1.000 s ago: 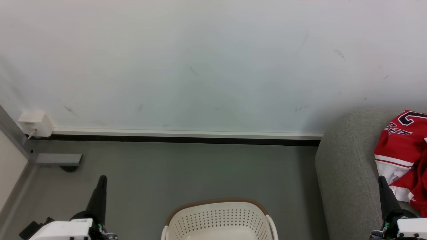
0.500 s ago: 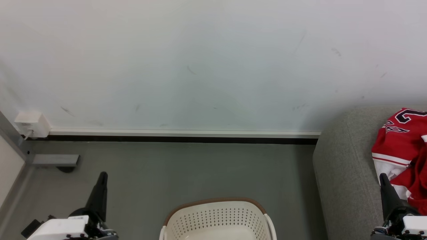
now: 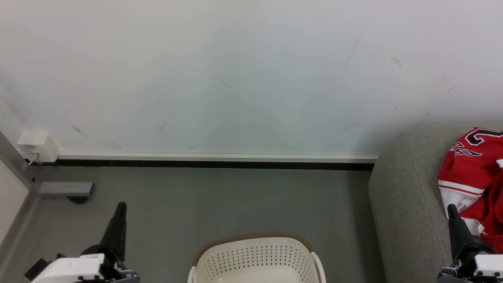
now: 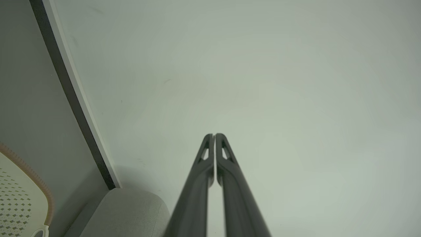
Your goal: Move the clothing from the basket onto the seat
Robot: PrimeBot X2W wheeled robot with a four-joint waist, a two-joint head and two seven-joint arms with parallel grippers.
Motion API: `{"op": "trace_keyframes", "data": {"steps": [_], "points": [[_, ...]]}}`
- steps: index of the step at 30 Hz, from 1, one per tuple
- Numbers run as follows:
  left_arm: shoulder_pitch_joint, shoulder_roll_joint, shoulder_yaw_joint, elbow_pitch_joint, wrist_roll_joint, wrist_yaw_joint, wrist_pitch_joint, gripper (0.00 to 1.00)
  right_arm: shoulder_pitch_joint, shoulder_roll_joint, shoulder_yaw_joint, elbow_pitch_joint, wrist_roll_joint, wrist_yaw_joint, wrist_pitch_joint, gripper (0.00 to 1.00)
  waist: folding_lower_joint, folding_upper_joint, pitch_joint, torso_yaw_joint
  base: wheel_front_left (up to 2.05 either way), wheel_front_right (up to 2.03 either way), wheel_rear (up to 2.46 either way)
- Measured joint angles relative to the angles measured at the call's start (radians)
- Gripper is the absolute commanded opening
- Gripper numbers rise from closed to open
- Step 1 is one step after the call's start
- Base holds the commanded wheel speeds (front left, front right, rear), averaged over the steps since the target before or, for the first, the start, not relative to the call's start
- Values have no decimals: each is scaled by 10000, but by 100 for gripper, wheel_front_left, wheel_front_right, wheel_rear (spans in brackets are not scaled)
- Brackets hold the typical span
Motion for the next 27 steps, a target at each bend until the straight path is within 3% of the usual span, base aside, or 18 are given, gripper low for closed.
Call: {"op": "trace_keyframes", "data": {"steps": [27], "points": [[-1, 0, 0, -2, 0, 0, 0, 0, 0, -184, 282, -19, 251, 0, -228, 0, 0, 0, 1, 1, 0, 0, 0]]}}
